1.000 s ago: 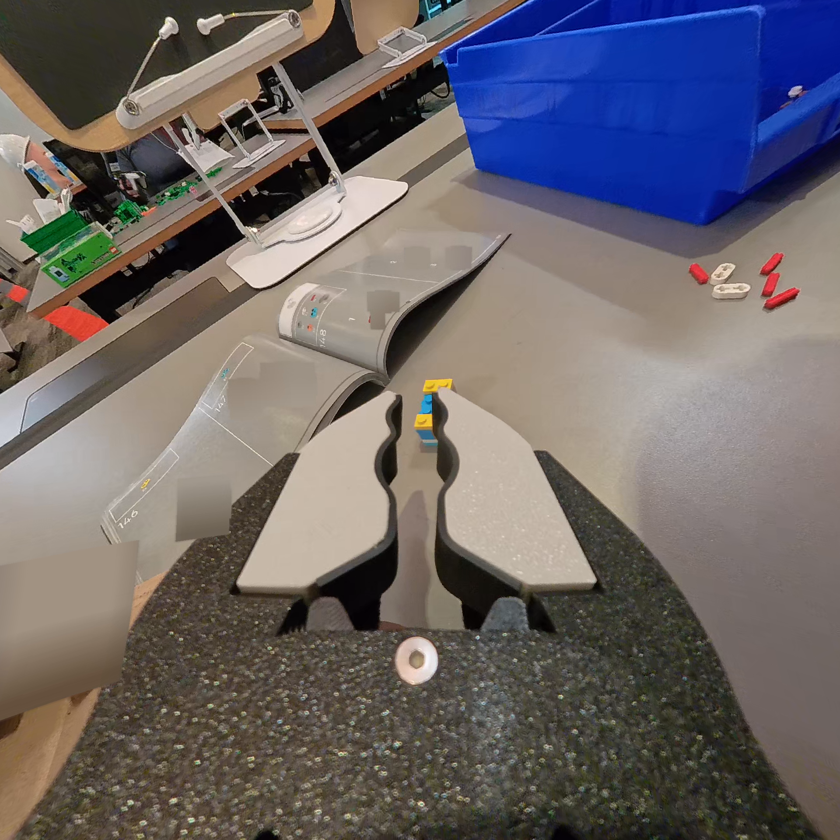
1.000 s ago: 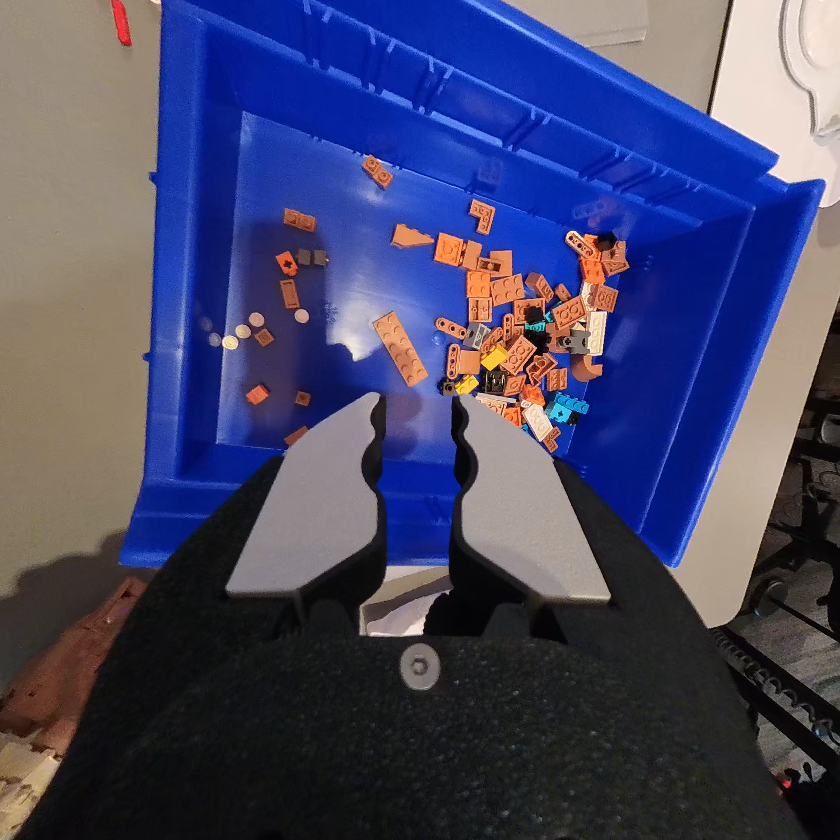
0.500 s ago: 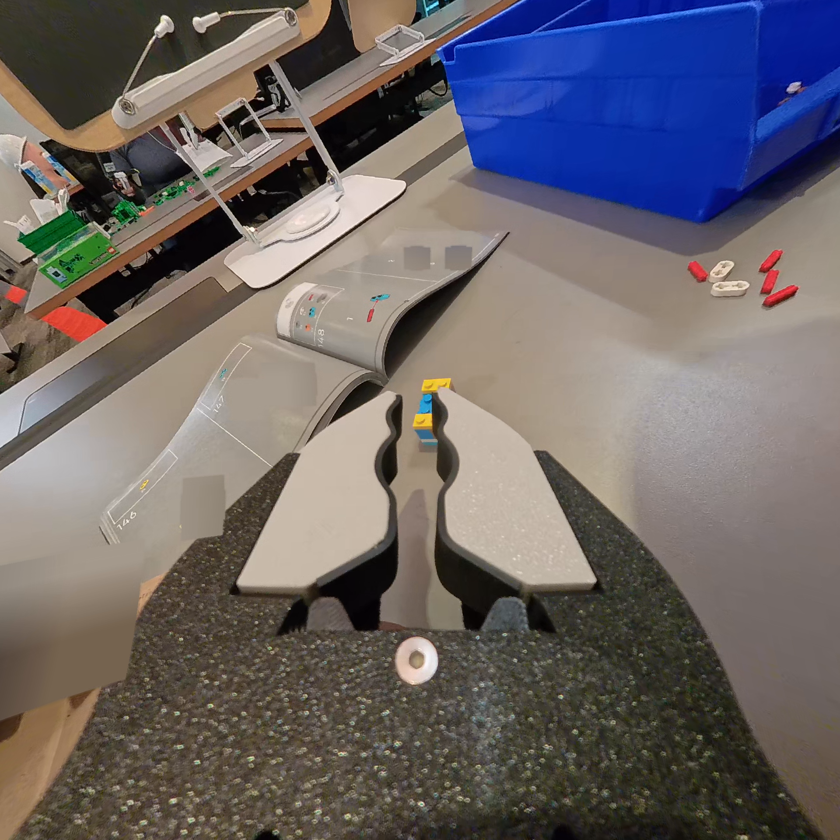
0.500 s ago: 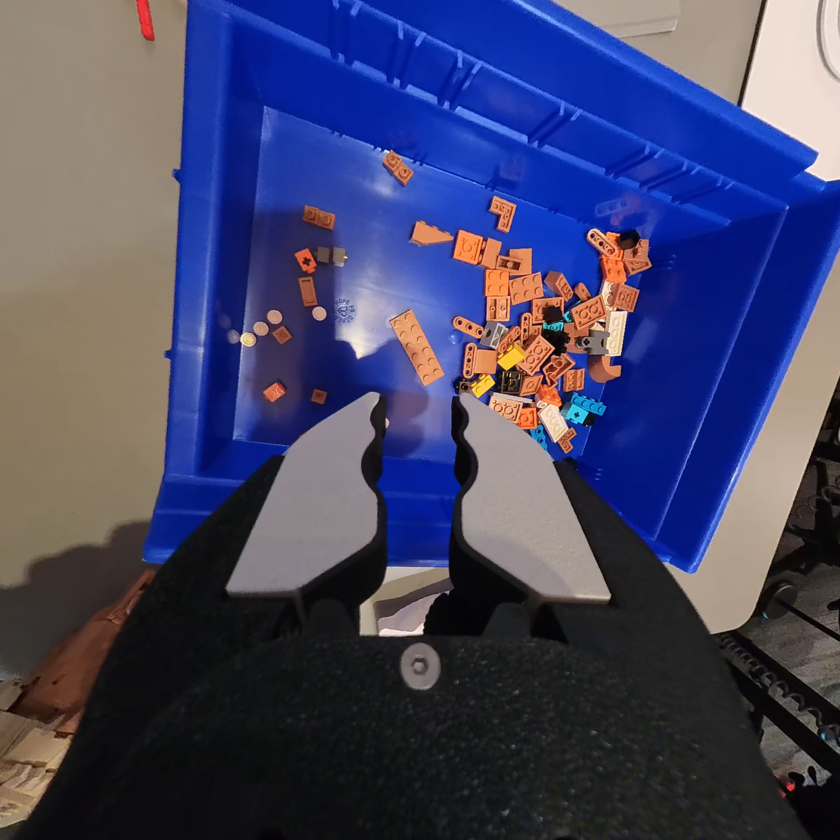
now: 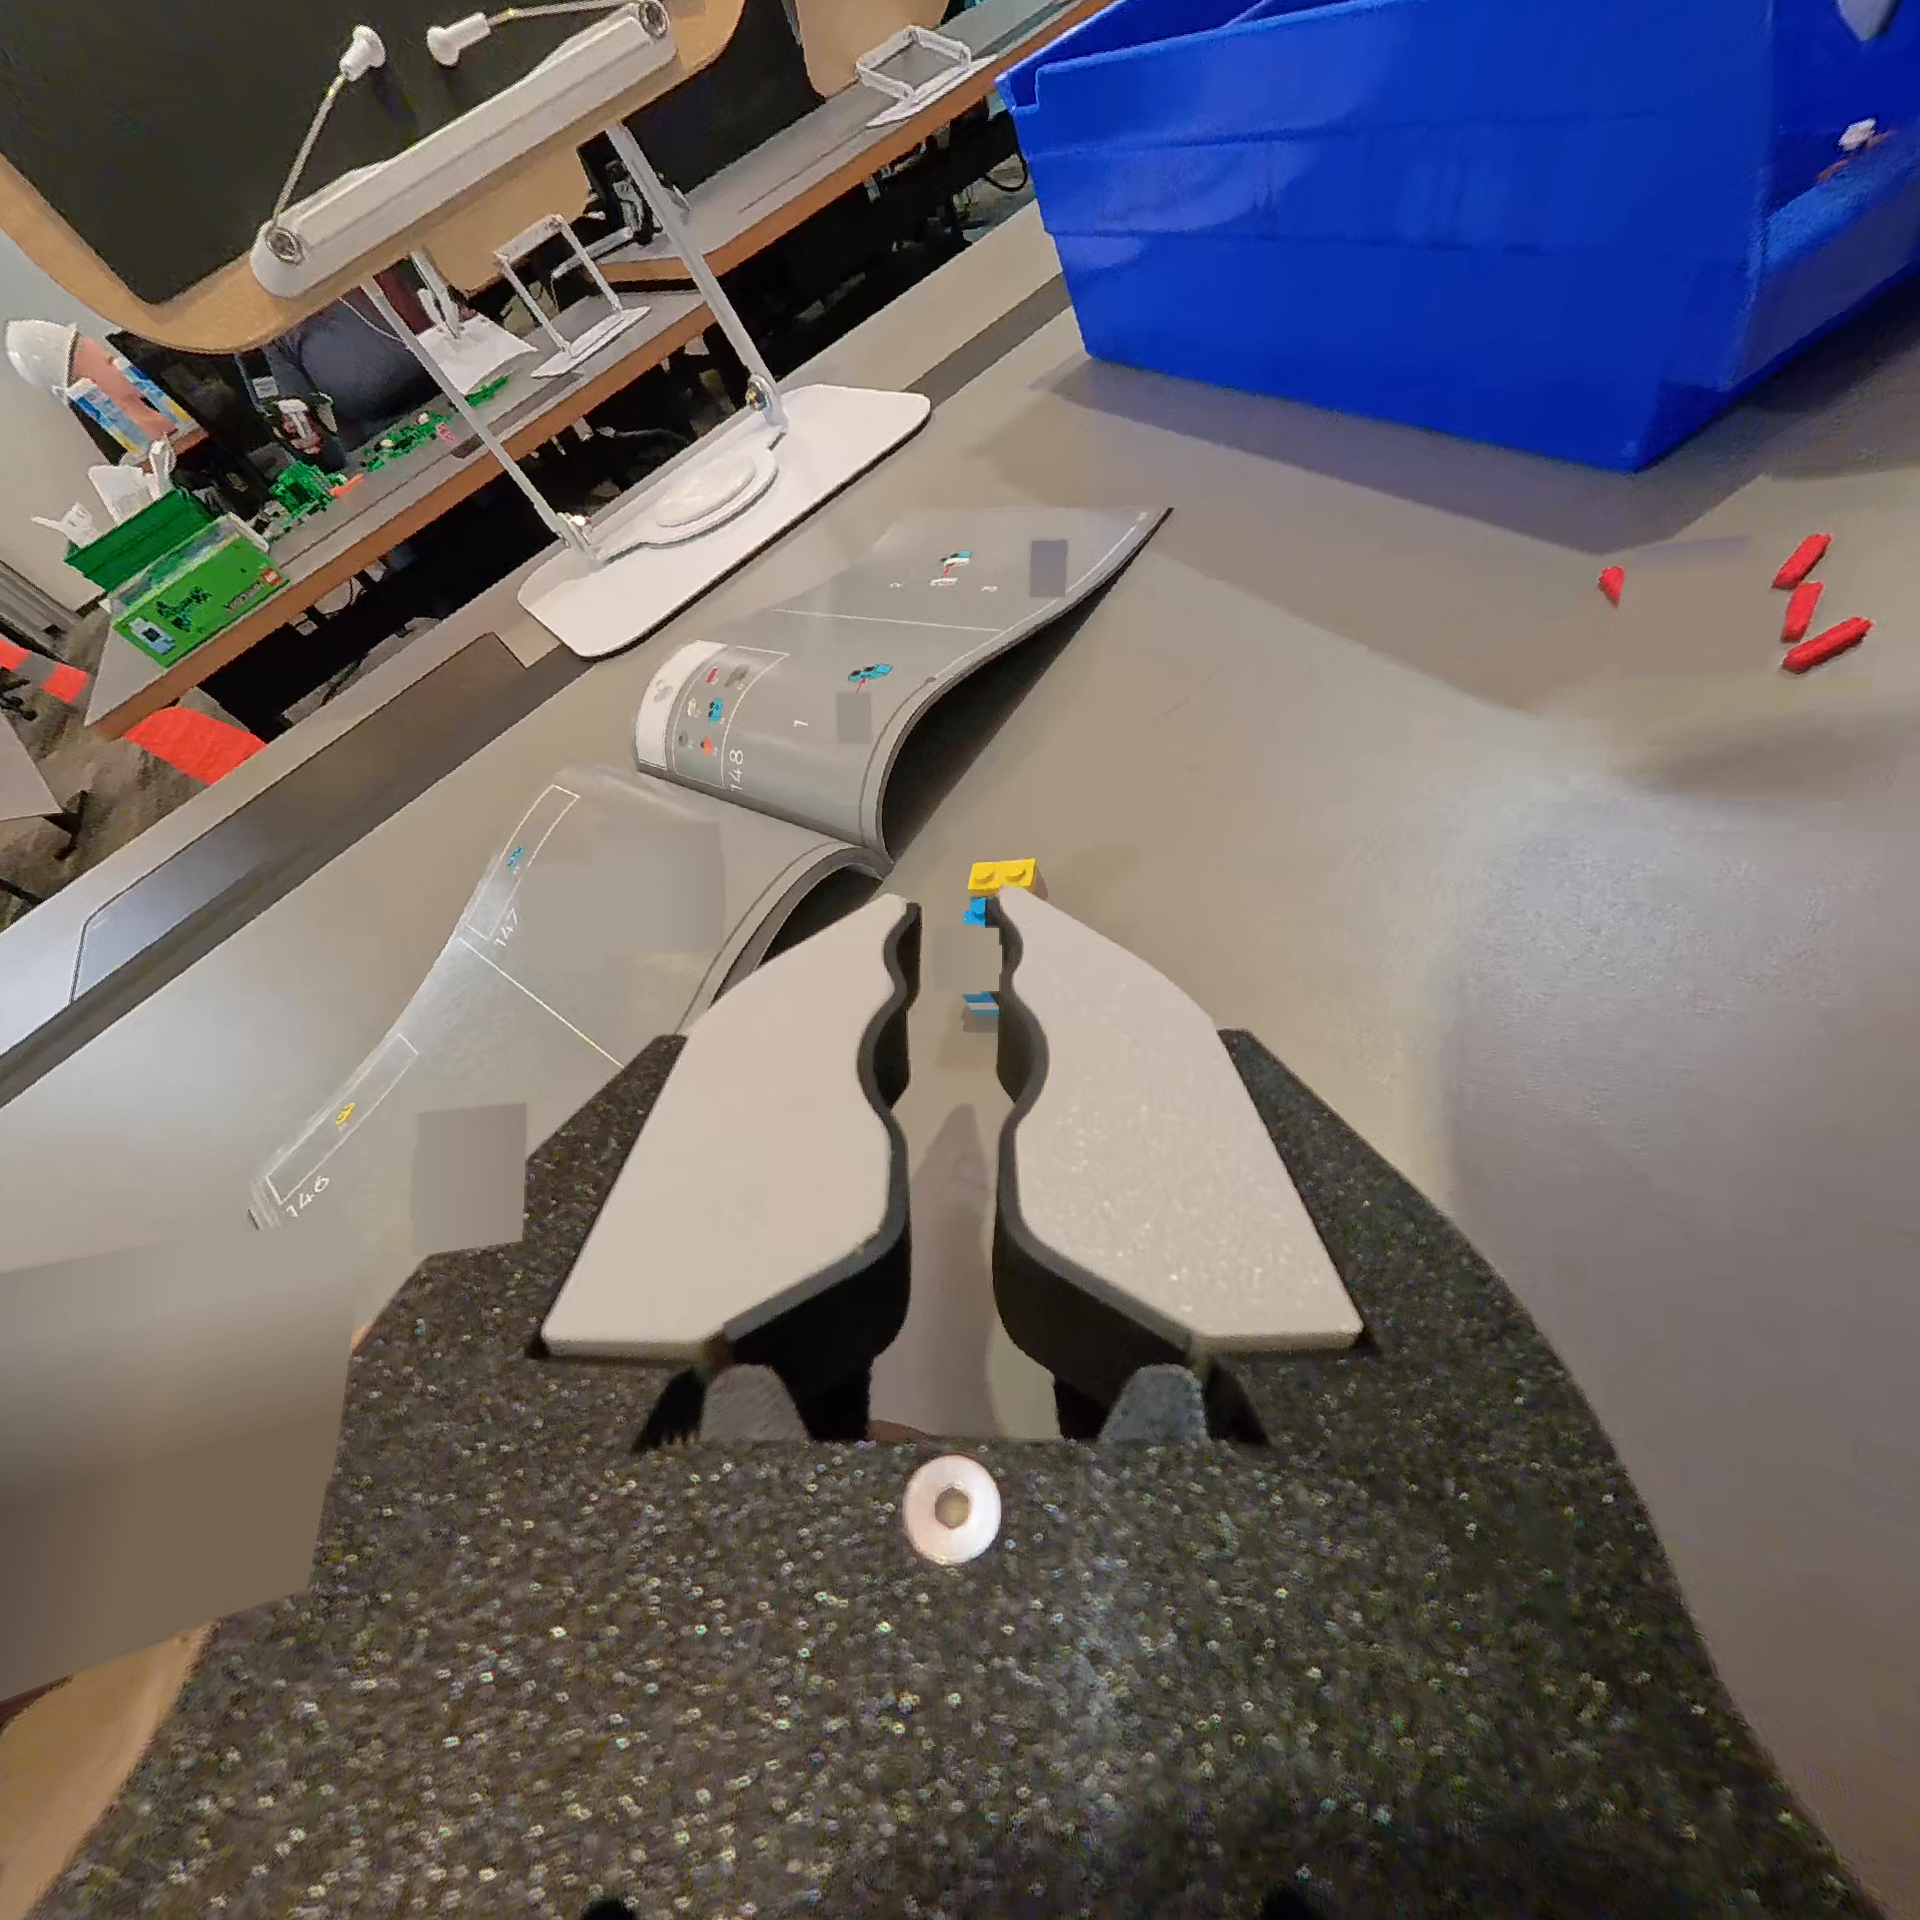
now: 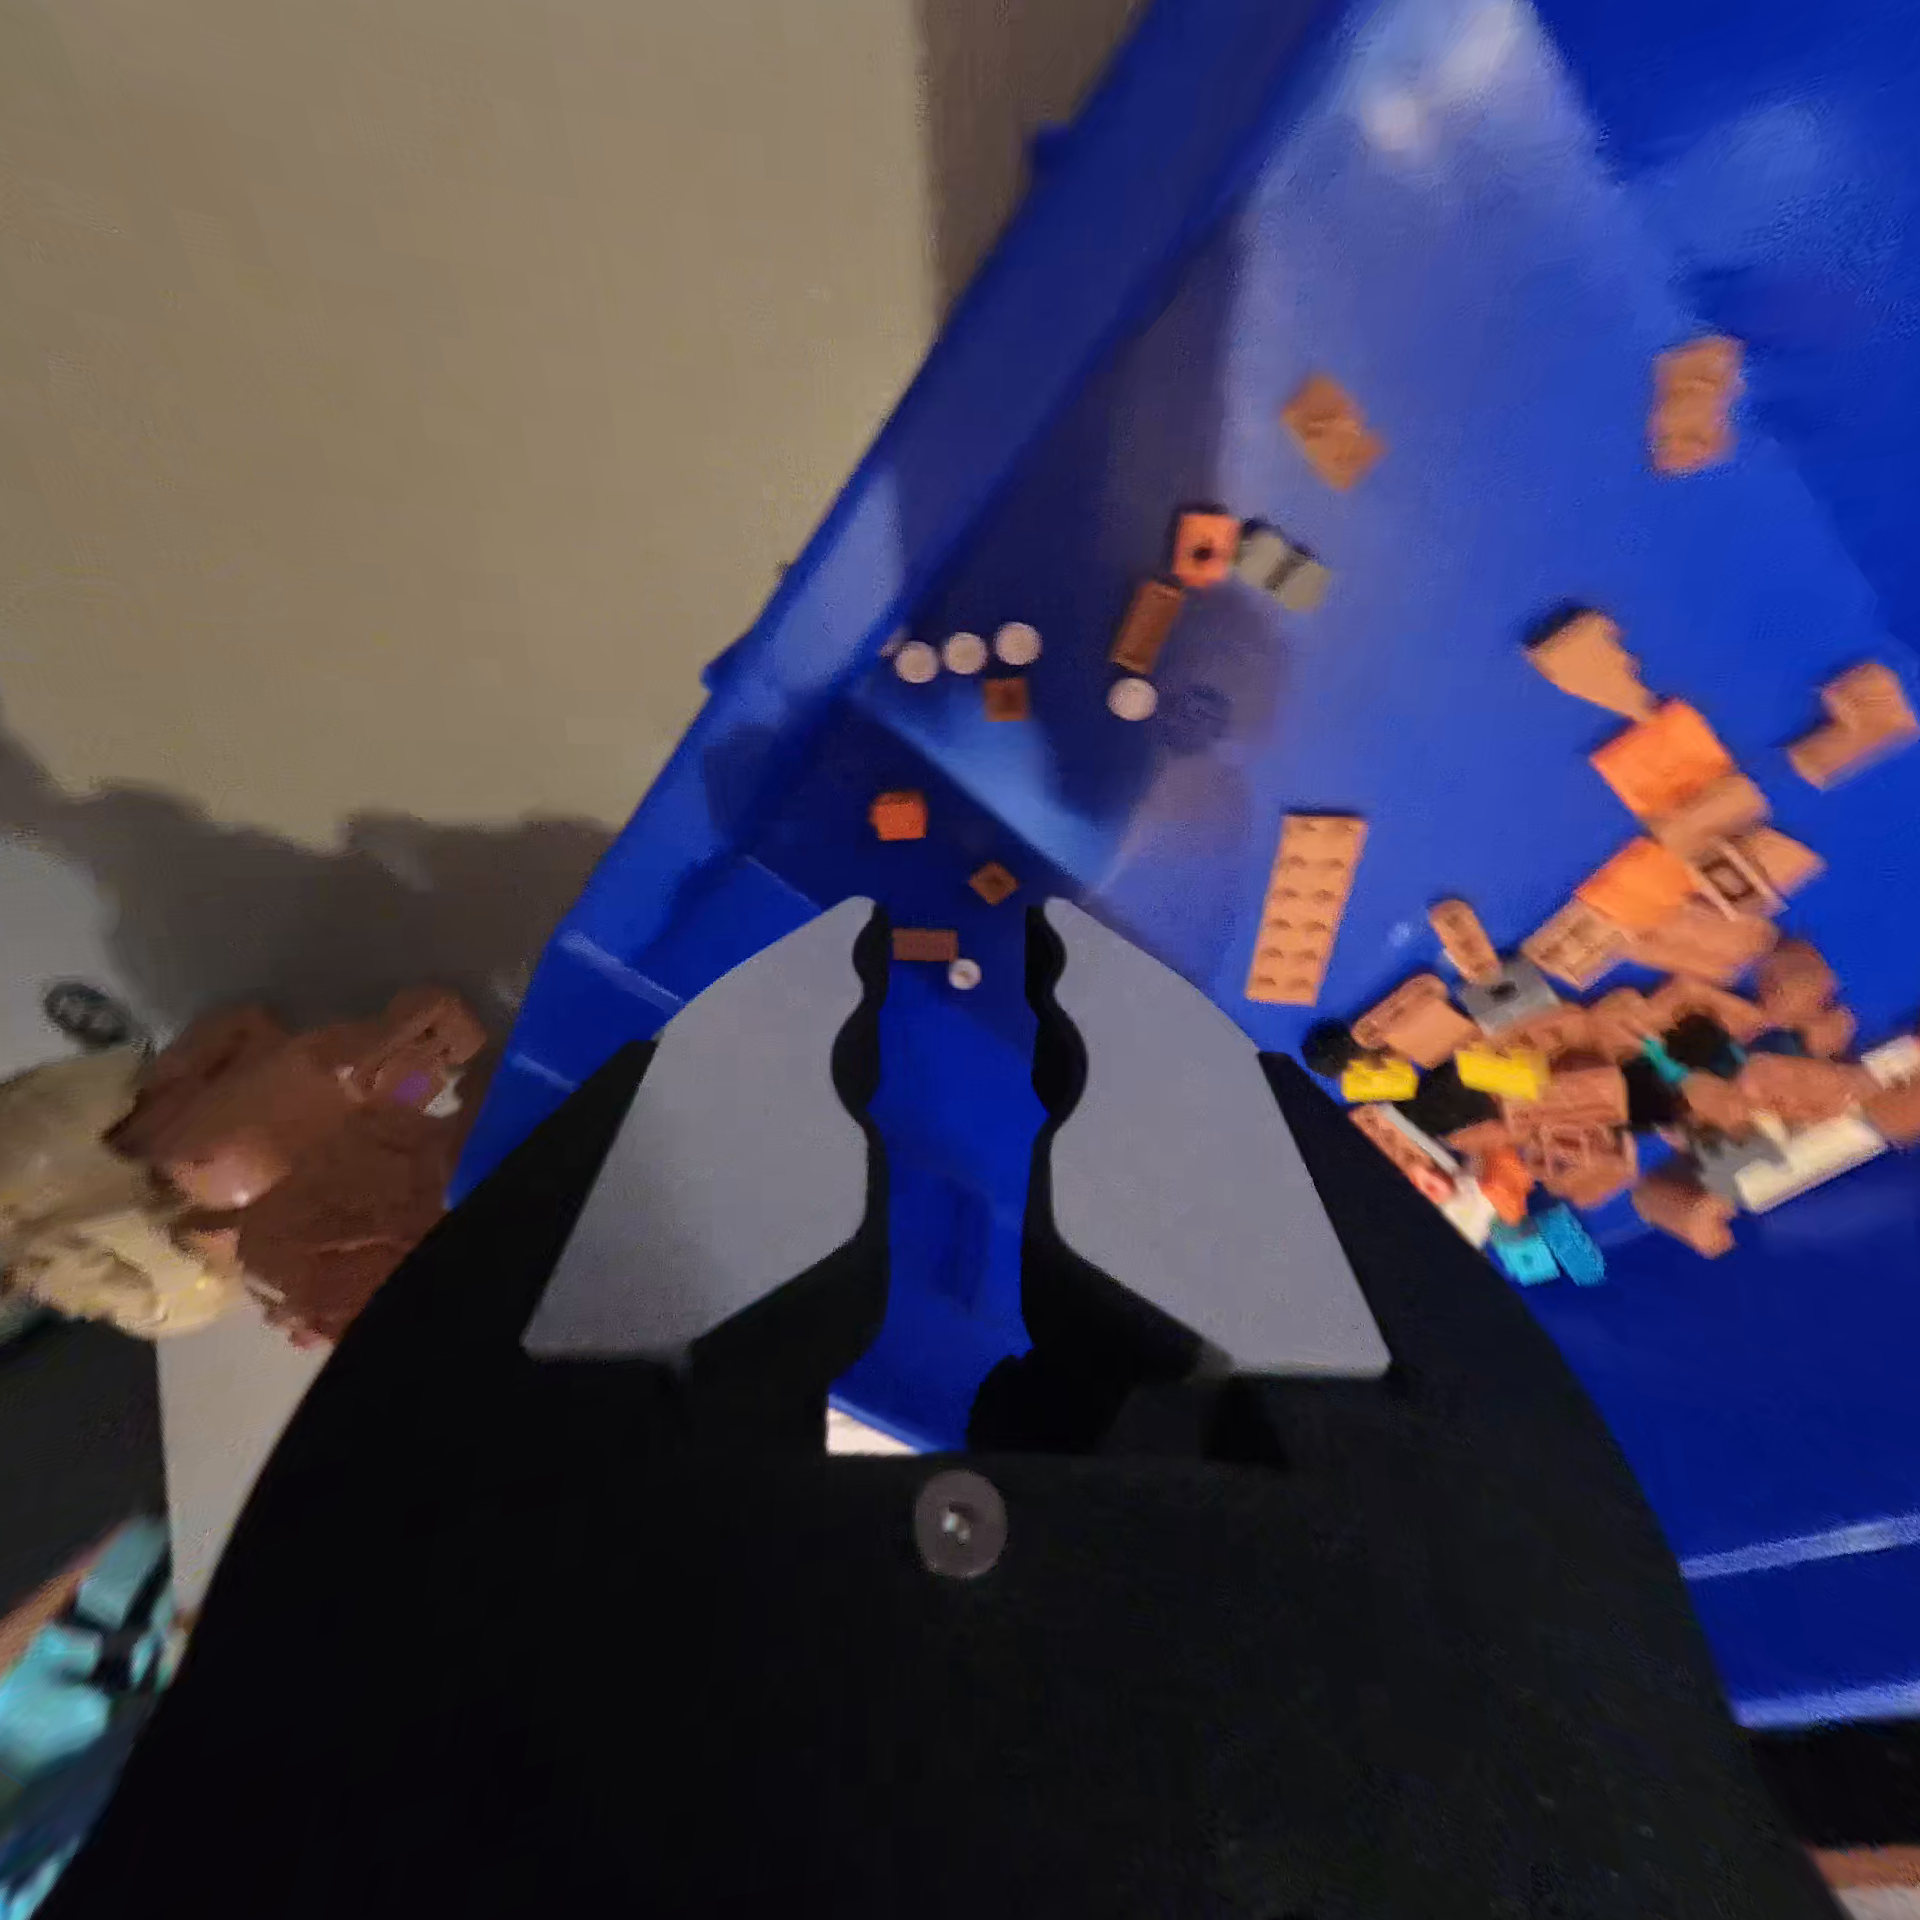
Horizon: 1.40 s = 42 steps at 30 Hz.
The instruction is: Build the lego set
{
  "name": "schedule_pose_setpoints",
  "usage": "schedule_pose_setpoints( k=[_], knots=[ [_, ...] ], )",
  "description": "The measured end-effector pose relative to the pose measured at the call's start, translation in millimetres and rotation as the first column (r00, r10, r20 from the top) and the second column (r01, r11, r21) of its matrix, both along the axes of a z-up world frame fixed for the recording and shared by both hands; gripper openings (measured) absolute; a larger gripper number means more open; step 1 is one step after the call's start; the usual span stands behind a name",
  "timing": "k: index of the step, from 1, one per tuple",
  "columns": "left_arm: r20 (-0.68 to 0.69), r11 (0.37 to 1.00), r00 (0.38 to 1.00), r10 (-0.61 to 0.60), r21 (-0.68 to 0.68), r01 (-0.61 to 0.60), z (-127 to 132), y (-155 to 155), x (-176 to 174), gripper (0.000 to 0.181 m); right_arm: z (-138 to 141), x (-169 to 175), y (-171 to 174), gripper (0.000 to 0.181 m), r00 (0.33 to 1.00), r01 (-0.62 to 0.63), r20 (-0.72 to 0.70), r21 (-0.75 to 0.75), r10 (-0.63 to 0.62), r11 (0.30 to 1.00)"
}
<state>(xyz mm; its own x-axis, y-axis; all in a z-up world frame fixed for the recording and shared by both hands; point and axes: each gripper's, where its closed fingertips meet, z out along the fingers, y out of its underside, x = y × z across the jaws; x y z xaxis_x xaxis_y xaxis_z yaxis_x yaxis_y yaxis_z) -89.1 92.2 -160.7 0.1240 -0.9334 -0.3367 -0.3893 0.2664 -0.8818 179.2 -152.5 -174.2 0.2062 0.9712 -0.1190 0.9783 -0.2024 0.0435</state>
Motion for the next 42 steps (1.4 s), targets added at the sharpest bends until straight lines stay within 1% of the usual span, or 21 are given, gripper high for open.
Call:
schedule_pose_setpoints(
  k=[3,7,10,13,17,22,25,28,30,32,34,36,39,40,42],
  knots=[
    [0.014,1.000,1.000,0.001,0.001,-0.001,2.0,0.1,-0.7,0.011,-10.0,-1.4,-8.2,0.025,0.996,-0.086,0.001,-0.092,0.087,0.992],
    [0.013,1.000,1.000,0.001,-0.002,-0.001,1.8,0.4,-0.8,0.011,-16.0,-9.0,-10.1,0.025,0.988,-0.150,-0.055,-0.111,0.145,0.982],
    [0.011,1.000,1.000,-0.003,-0.003,0.003,1.5,0.0,-0.7,0.011,-22.6,-8.8,-13.5,0.024,0.977,-0.210,-0.058,-0.109,0.204,0.972],
    [0.011,1.000,1.000,-0.007,-0.002,0.007,1.5,0.2,-0.8,0.011,-29.1,-10.3,-14.8,0.025,0.972,-0.232,-0.064,-0.109,0.226,0.967],
    [0.015,1.000,1.000,-0.009,0.001,0.009,2.0,0.2,-1.2,0.011,-37.3,-6.1,-14.6,0.027,0.966,-0.260,-0.028,-0.094,0.258,0.961],
    [0.018,1.000,1.000,-0.015,0.006,0.014,2.4,-0.7,-1.3,0.011,-38.4,-5.8,-13.3,0.022,0.968,-0.252,-0.018,-0.068,0.251,0.965],
    [0.020,1.000,1.000,-0.016,0.008,0.016,2.7,-1.0,-1.4,0.011,-39.3,-3.4,-13.0,0.013,0.971,-0.238,0.003,-0.070,0.239,0.969],
    [0.029,1.000,0.999,-0.018,0.009,0.018,4.0,-1.3,-1.8,0.011,-38.7,-3.3,-11.9,0.012,0.977,-0.212,0.007,-0.061,0.213,0.975],
    [0.033,1.000,0.999,-0.014,0.006,0.014,4.6,-0.6,-2.6,0.011,-32.9,-4.6,-7.5,0.012,0.982,-0.189,0.006,-0.027,0.189,0.982],
    [0.035,1.000,0.999,-0.008,-0.002,0.008,5.0,0.3,-3.8,0.011,-19.2,-9.5,2.0,0.012,0.990,-0.138,-0.012,0.035,0.138,0.990],
    [0.037,1.000,0.999,-0.003,-0.013,0.003,5.3,0.8,-5.1,0.011,0.6,-21.5,12.5,0.012,0.995,-0.070,-0.067,0.110,0.077,0.992],
    [0.033,1.000,0.999,0.005,-0.031,-0.004,5.0,1.1,-6.6,0.011,22.8,-45.1,22.6,0.012,0.982,0.011,-0.185,0.189,0.025,0.982],
    [0.031,0.997,0.999,0.019,-0.070,-0.017,4.8,2.0,-8.7,0.011,49.2,-96.2,32.6,0.011,0.908,0.130,-0.419,0.283,0.000,0.950],
    [0.034,0.996,0.999,0.022,-0.085,-0.019,5.1,2.1,-9.5,0.011,51.7,-110.7,35.7,0.011,0.889,0.166,-0.458,0.308,-0.007,0.937],
    [0.044,0.994,0.999,0.023,-0.107,-0.018,6.3,1.2,-11.1,0.011,46.7,-134.3,42.3,0.011,0.880,0.224,-0.474,0.349,-0.034,0.910]
  ],
)
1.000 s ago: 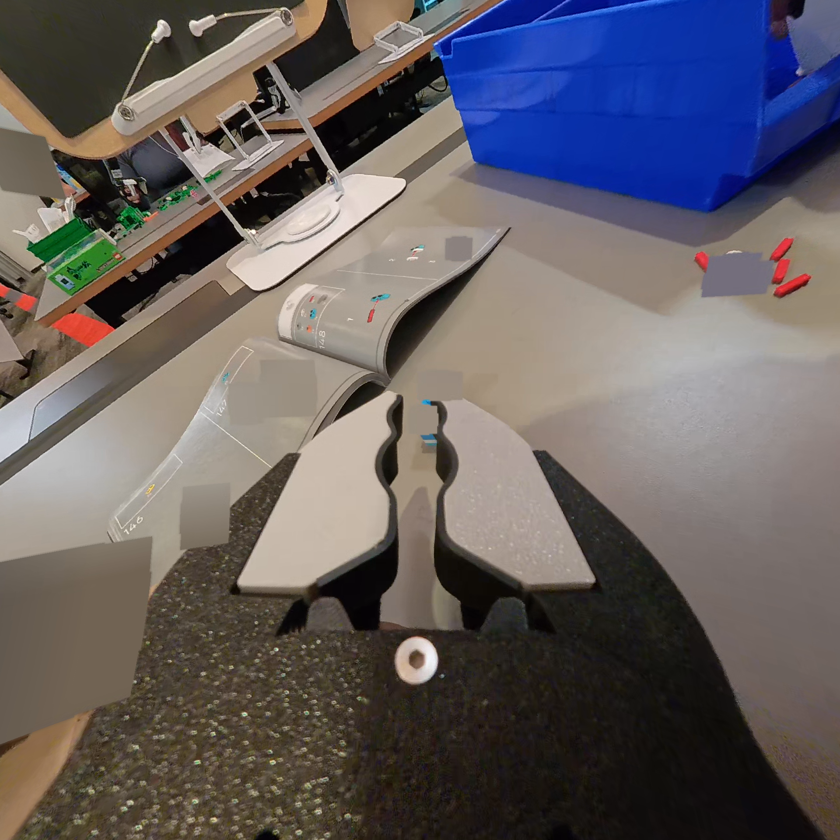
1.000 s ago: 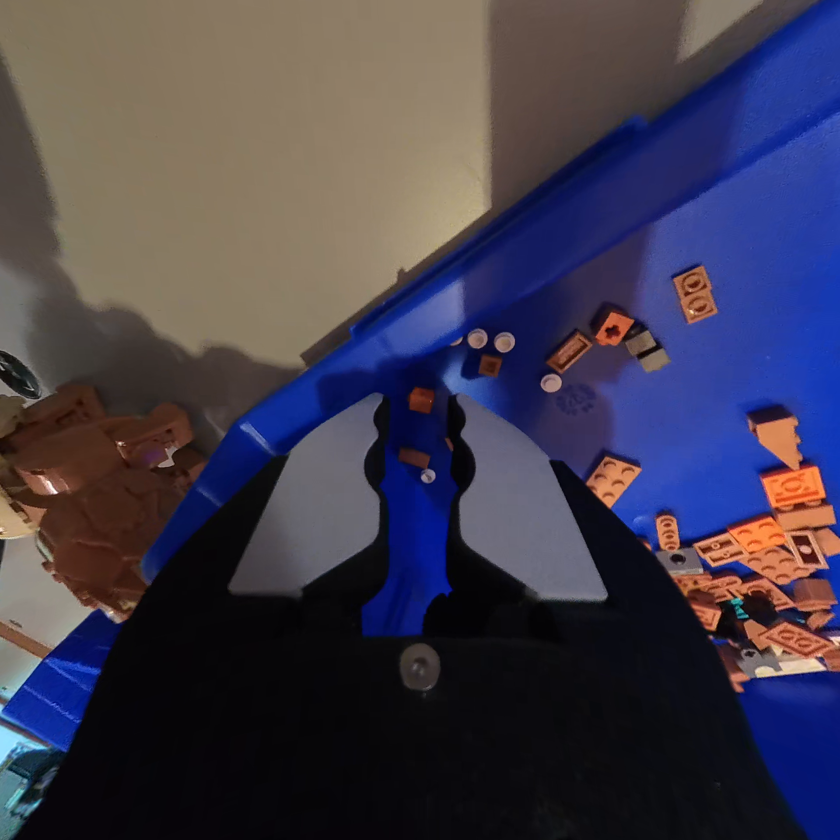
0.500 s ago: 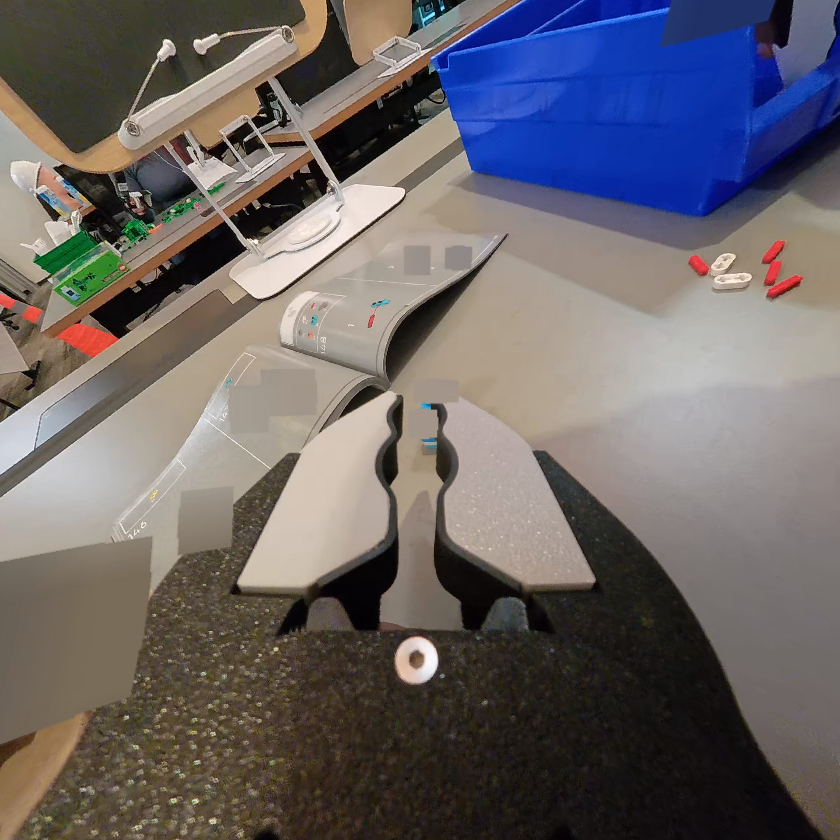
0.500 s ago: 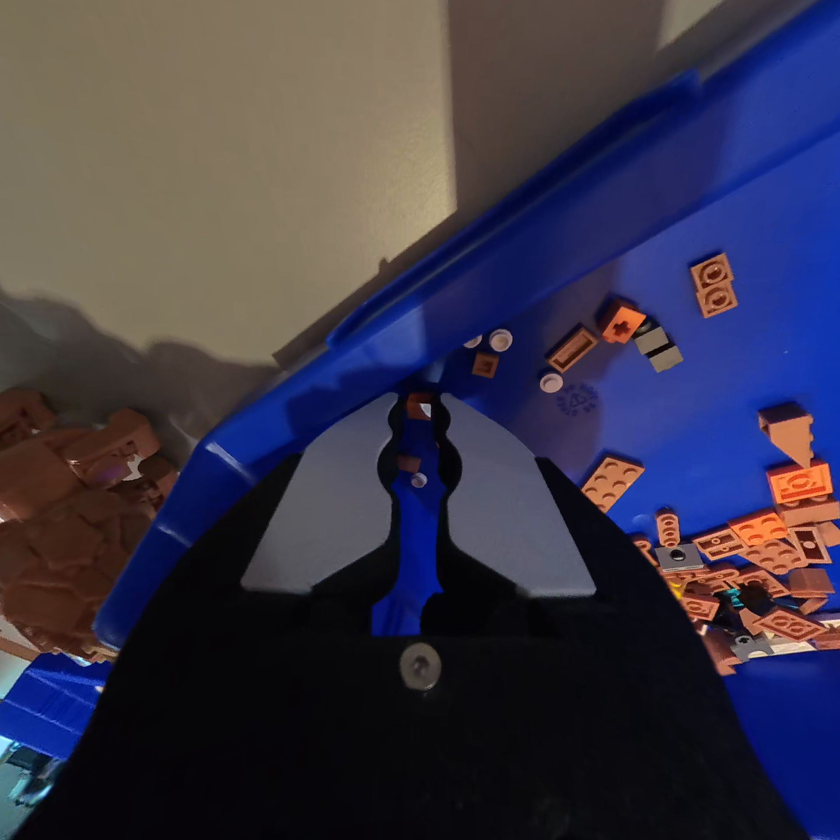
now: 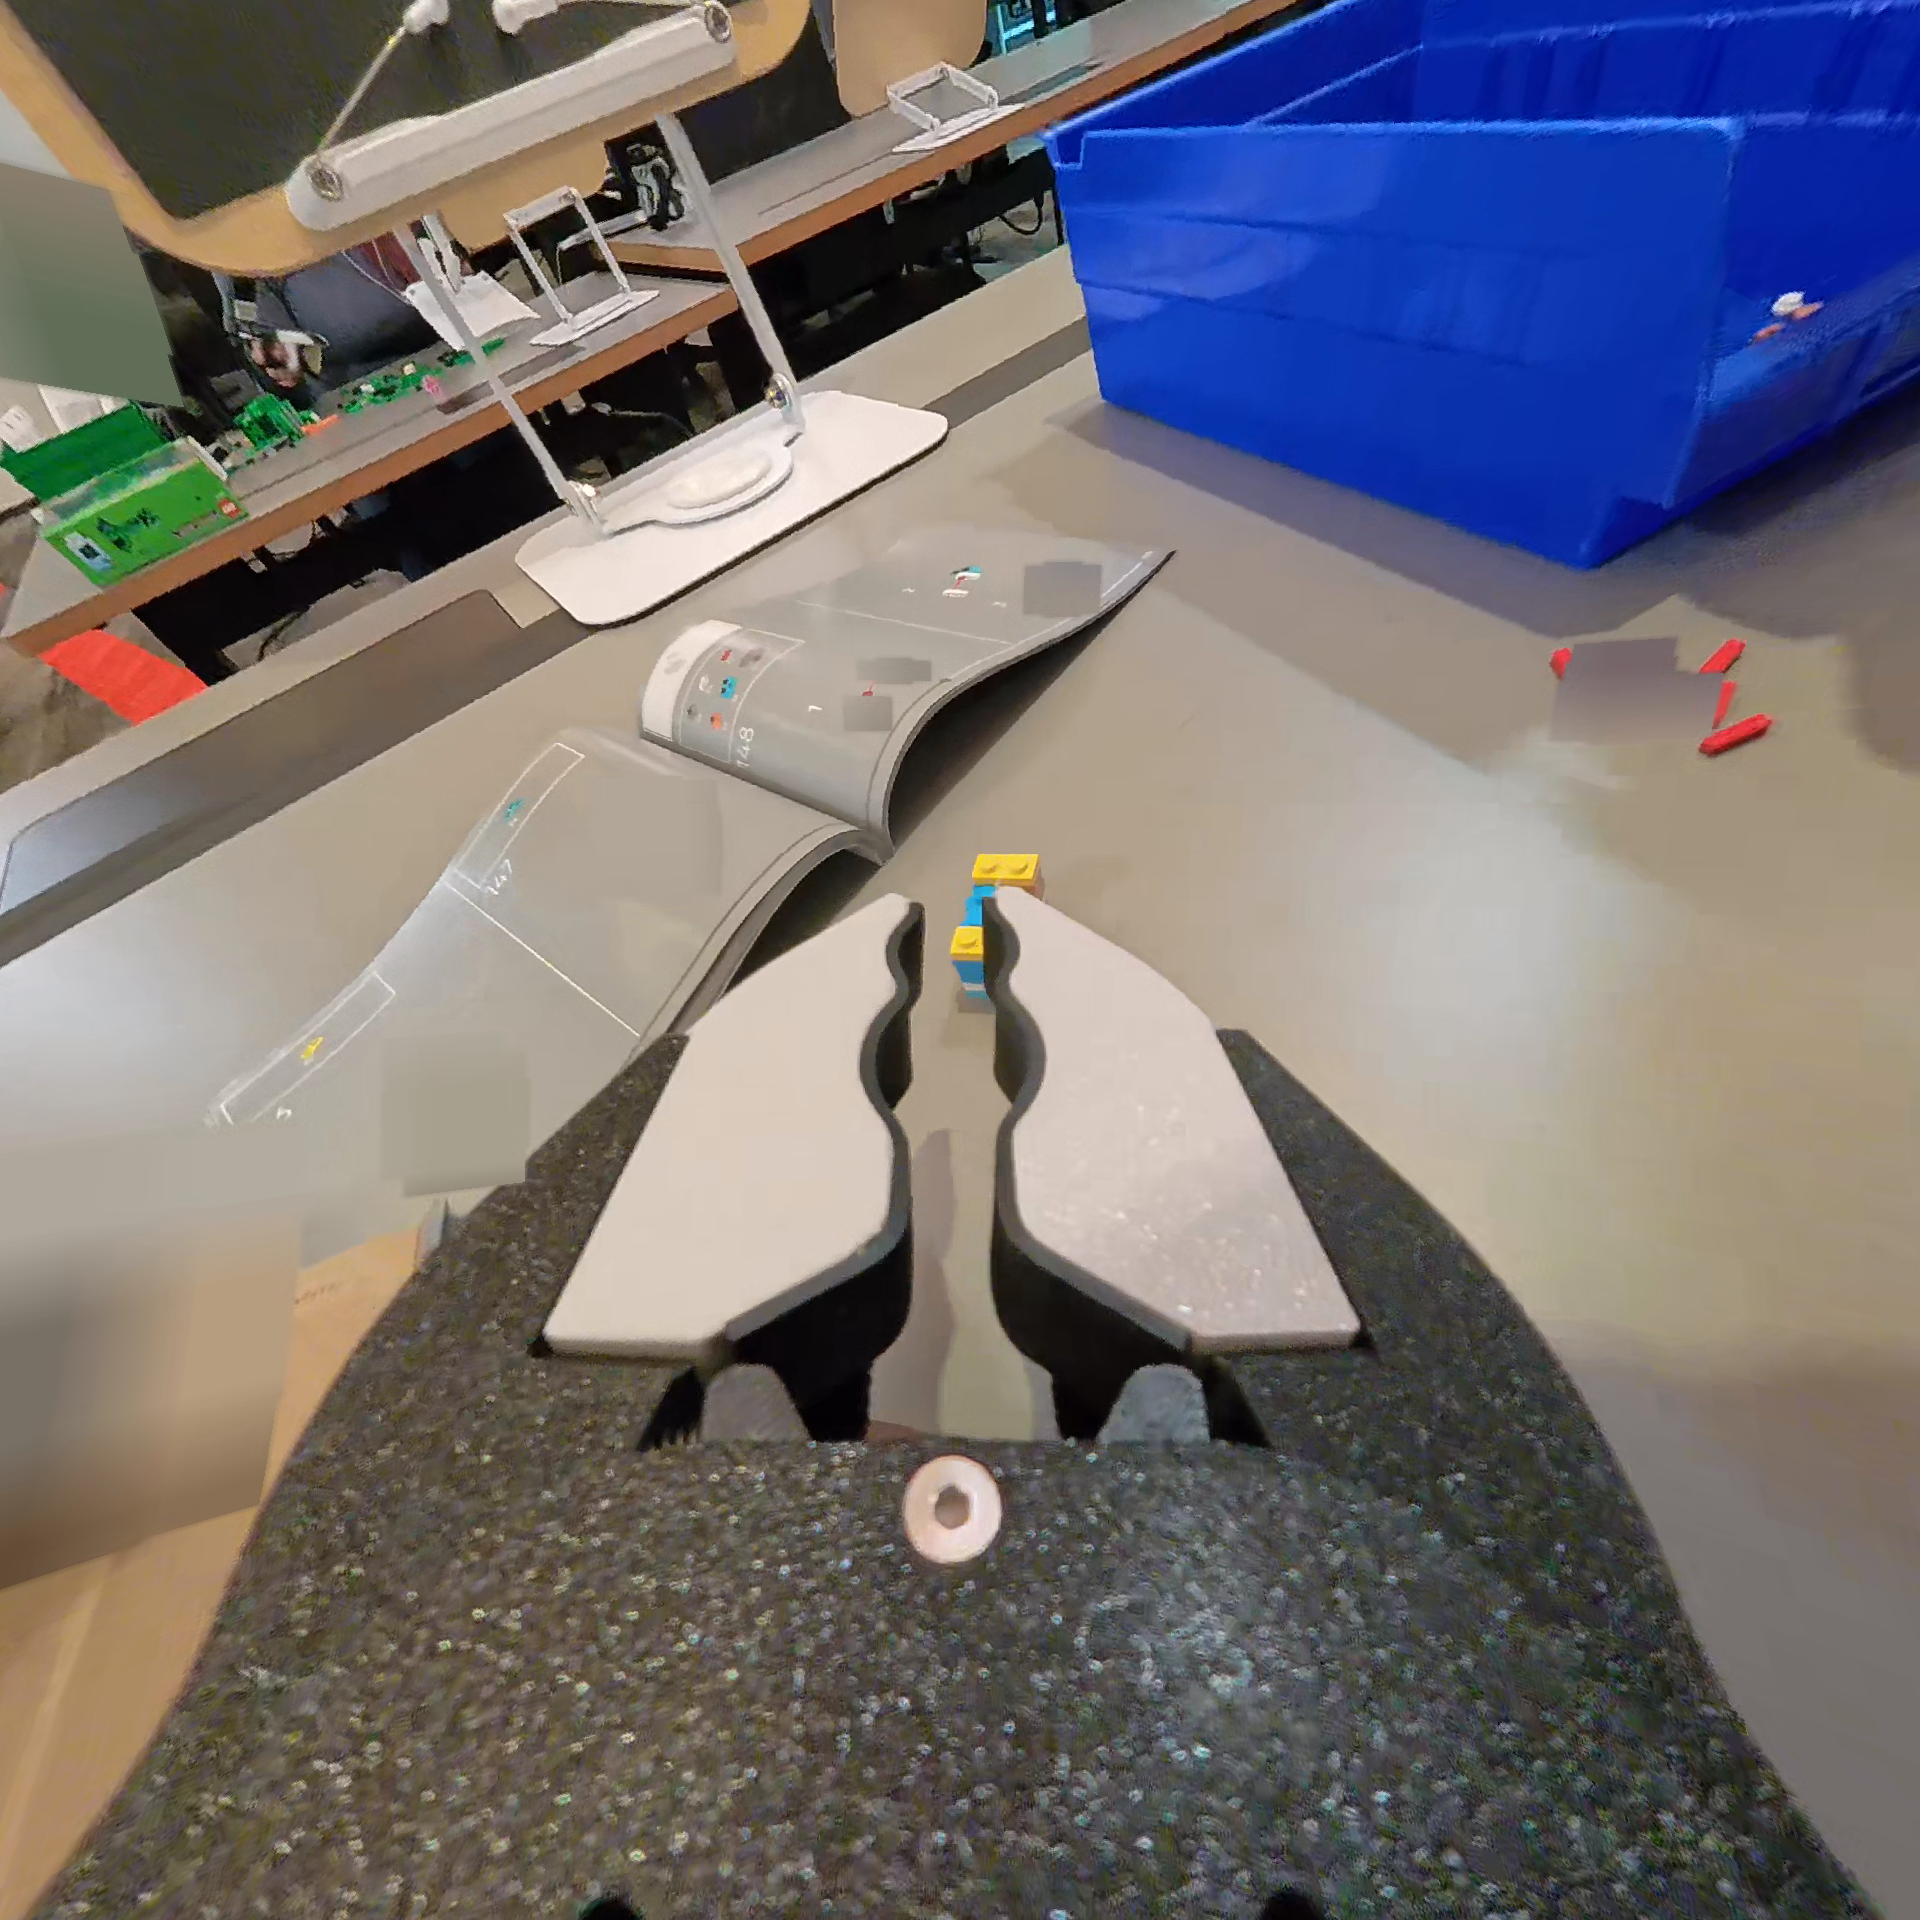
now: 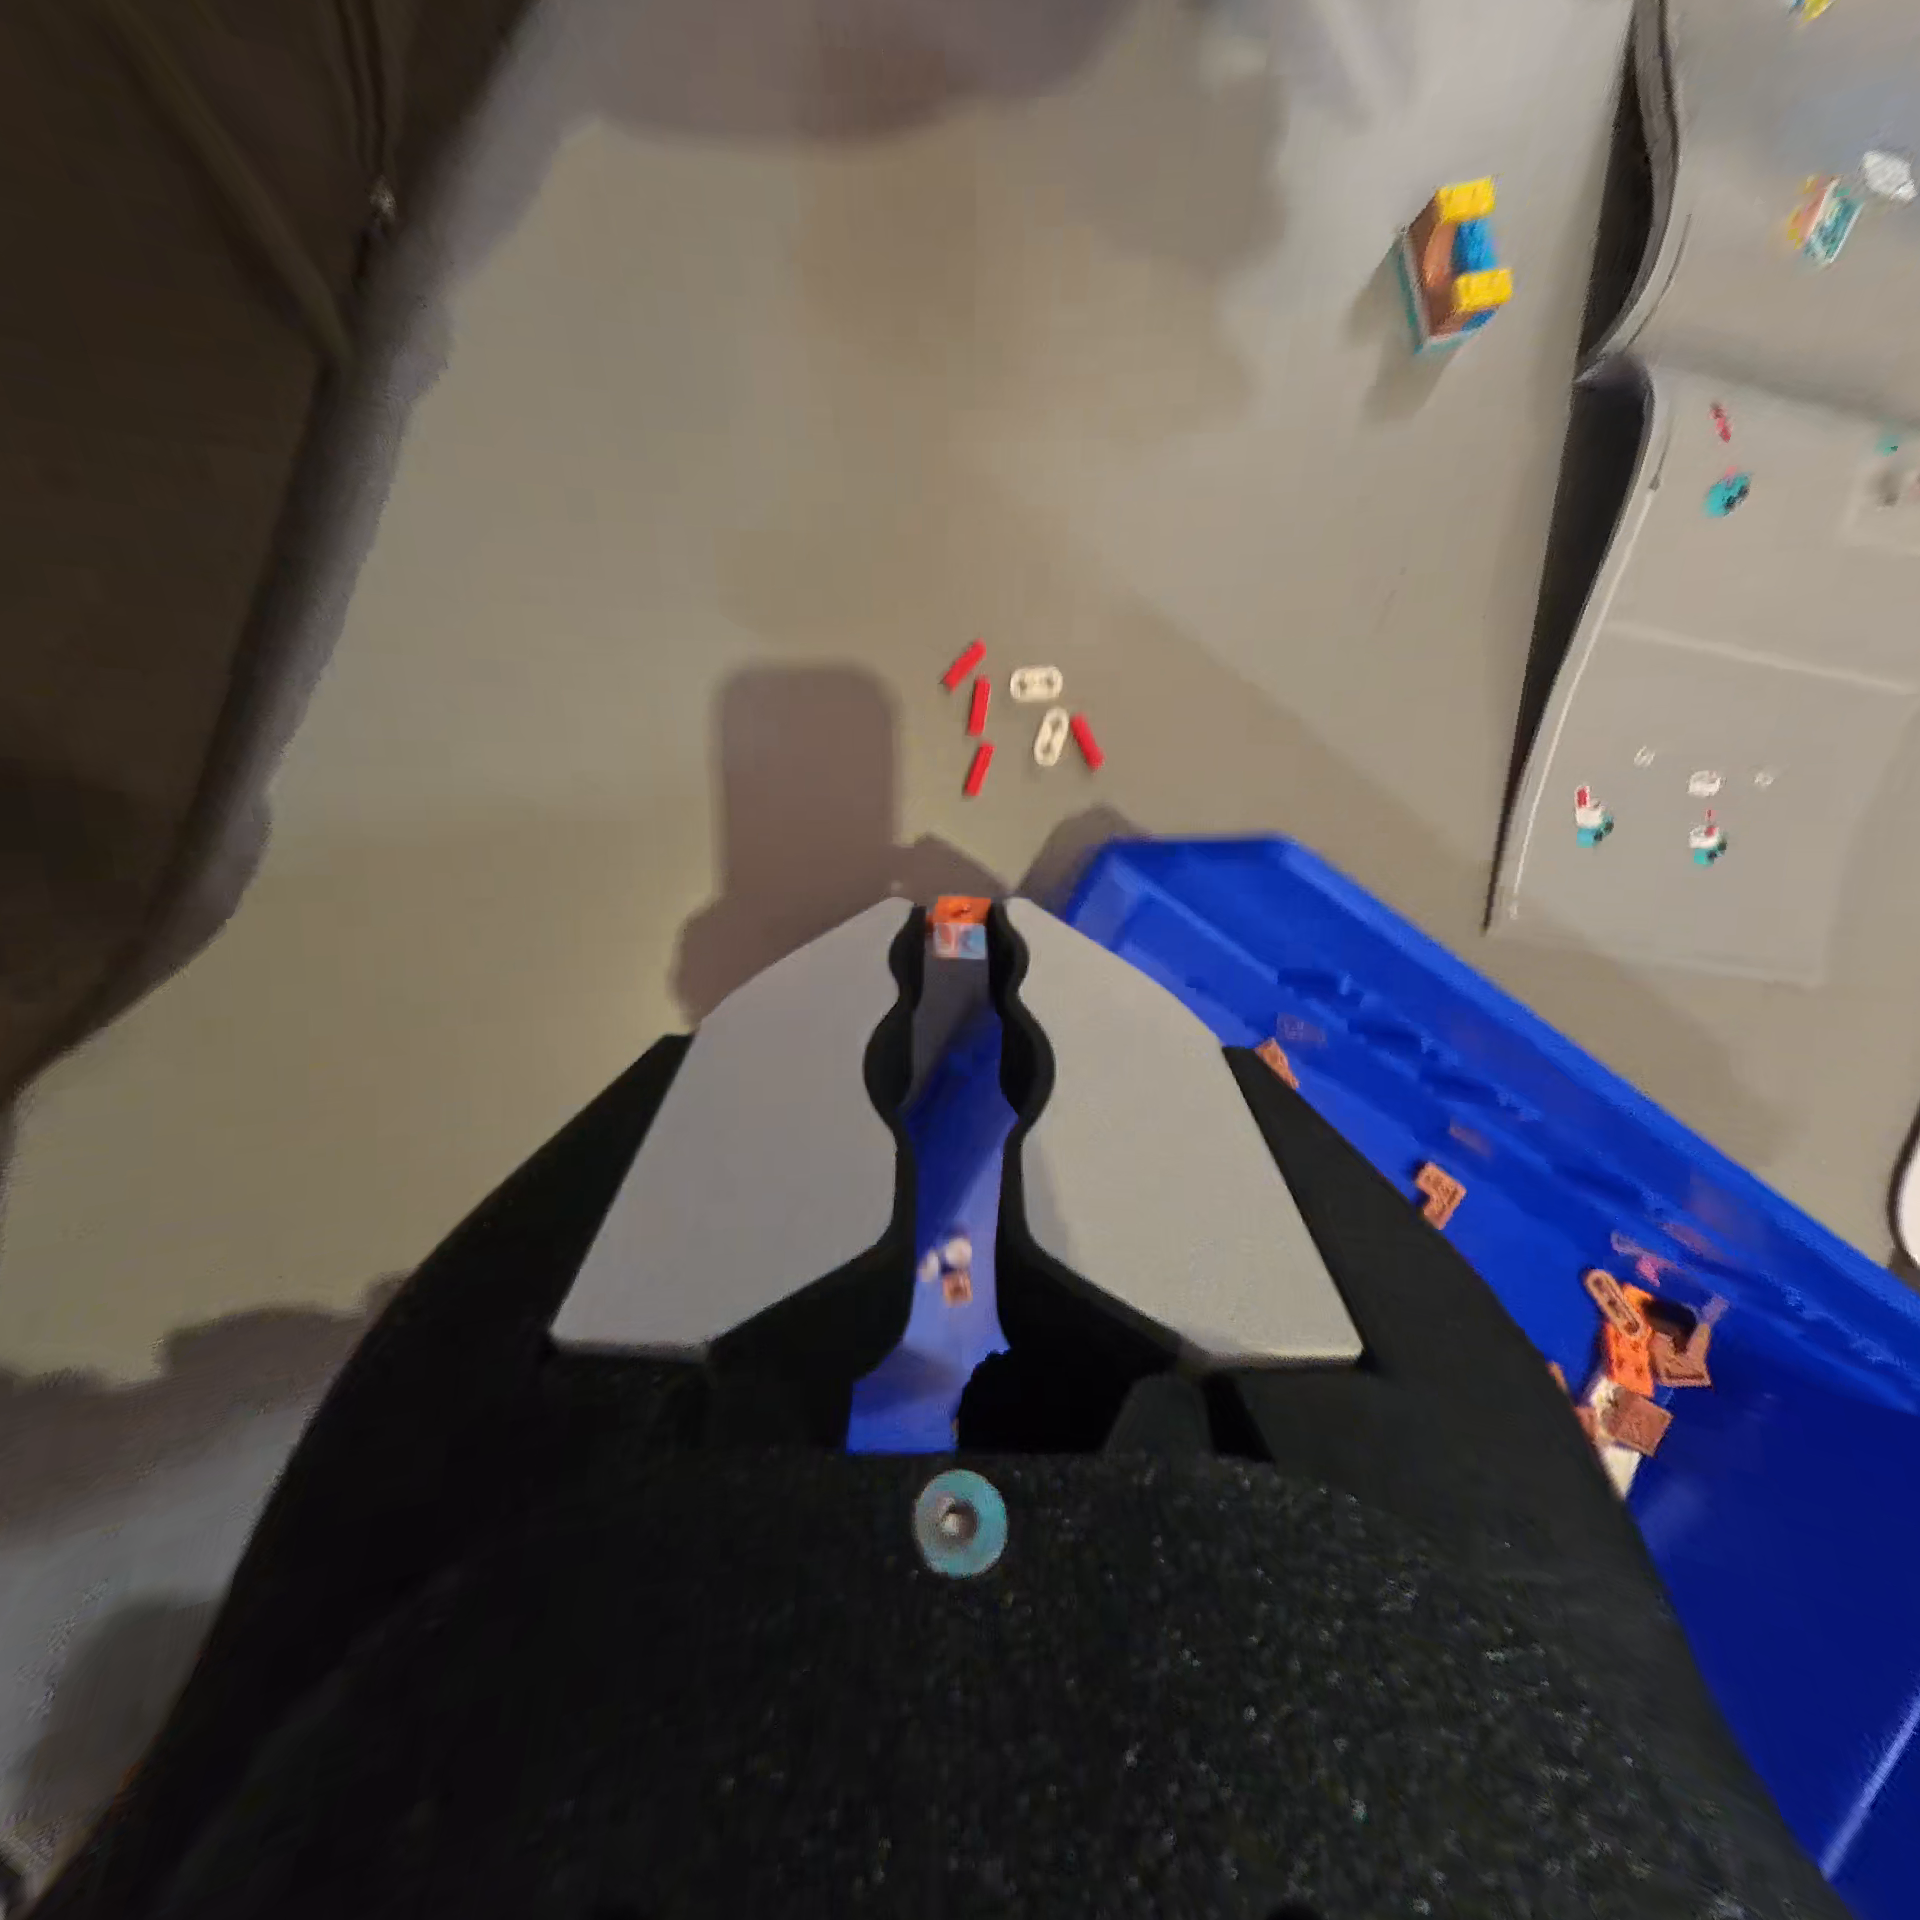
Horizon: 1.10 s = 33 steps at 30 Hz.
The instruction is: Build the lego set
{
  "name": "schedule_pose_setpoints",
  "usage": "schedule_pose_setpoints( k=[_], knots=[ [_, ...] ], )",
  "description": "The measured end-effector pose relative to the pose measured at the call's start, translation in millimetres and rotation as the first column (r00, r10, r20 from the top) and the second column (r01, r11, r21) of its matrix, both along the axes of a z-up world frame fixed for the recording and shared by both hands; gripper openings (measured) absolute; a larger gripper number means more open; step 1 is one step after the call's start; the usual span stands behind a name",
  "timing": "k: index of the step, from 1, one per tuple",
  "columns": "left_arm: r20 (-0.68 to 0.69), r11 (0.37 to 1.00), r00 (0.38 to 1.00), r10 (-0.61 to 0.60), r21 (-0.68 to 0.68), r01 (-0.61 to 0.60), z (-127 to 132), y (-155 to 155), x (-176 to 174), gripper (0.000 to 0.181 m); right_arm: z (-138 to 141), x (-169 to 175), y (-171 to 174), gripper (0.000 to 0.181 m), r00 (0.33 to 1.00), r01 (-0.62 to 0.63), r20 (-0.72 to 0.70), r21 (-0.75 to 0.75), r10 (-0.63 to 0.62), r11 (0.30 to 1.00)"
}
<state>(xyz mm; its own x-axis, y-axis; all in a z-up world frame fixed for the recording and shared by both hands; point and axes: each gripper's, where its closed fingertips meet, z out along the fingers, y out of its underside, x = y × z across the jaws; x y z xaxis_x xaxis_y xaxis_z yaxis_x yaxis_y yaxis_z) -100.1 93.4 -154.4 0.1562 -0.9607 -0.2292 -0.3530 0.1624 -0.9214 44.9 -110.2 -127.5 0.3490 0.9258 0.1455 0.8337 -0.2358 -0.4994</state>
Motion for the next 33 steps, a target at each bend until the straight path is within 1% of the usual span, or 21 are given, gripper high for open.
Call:
schedule_pose_setpoints(
  k=[3,5,7,10,14,18,26,28,30,33],
  knots=[
    [0.010,1.000,1.000,-0.011,-0.017,0.012,1.4,-4.7,-2.0,0.010,-12.9,-31.7,9.7,0.011,0.997,0.075,0.007,0.039,-0.075,0.996],
    [0.016,0.999,1.000,-0.020,-0.029,0.021,2.2,-8.3,-3.5,0.010,-20.1,-52.6,16.3,0.011,0.992,0.124,-0.035,0.035,-0.123,0.992],
    [0.028,0.999,0.999,-0.027,-0.045,0.028,3.8,-10.8,-5.5,0.010,-30.2,-66.3,23.9,0.011,0.982,0.184,-0.046,0.022,-0.183,0.983],
    [0.046,0.997,0.998,-0.038,-0.071,0.041,6.0,-14.1,-8.1,0.010,-48.5,-83.9,32.1,0.011,0.973,0.230,-0.030,-0.006,-0.230,0.973],
    [0.050,0.994,0.997,-0.054,-0.091,0.058,6.3,-18.4,-8.7,0.010,-72.6,-99.5,40.6,0.011,0.972,0.231,0.054,-0.027,-0.229,0.973],
    [0.051,0.993,0.996,-0.070,-0.095,0.075,6.5,-21.9,-9.3,0.010,-86.4,-107.4,46.2,0.011,0.971,0.203,0.131,-0.021,-0.198,0.979],
    [0.063,0.991,0.996,-0.062,-0.113,0.069,7.9,-20.3,-10.8,0.010,-87.1,-109.2,50.6,0.012,0.973,0.207,0.109,-0.032,-0.202,0.978],
    [0.059,0.991,0.996,-0.060,-0.115,0.066,7.3,-19.9,-10.4,0.010,-86.6,-108.2,51.3,0.015,0.973,0.215,0.095,-0.030,-0.211,0.976],
    [0.053,0.991,0.997,-0.057,-0.118,0.063,6.3,-19.2,-9.8,0.010,-83.6,-107.8,52.7,0.019,0.972,0.229,0.061,-0.022,-0.227,0.973],
    [0.044,0.992,0.998,-0.051,-0.114,0.055,4.9,-17.7,-8.7,0.010,-70.9,-107.7,55.6,0.026,0.965,0.262,-0.021,0.006,-0.262,0.965]
  ],
)
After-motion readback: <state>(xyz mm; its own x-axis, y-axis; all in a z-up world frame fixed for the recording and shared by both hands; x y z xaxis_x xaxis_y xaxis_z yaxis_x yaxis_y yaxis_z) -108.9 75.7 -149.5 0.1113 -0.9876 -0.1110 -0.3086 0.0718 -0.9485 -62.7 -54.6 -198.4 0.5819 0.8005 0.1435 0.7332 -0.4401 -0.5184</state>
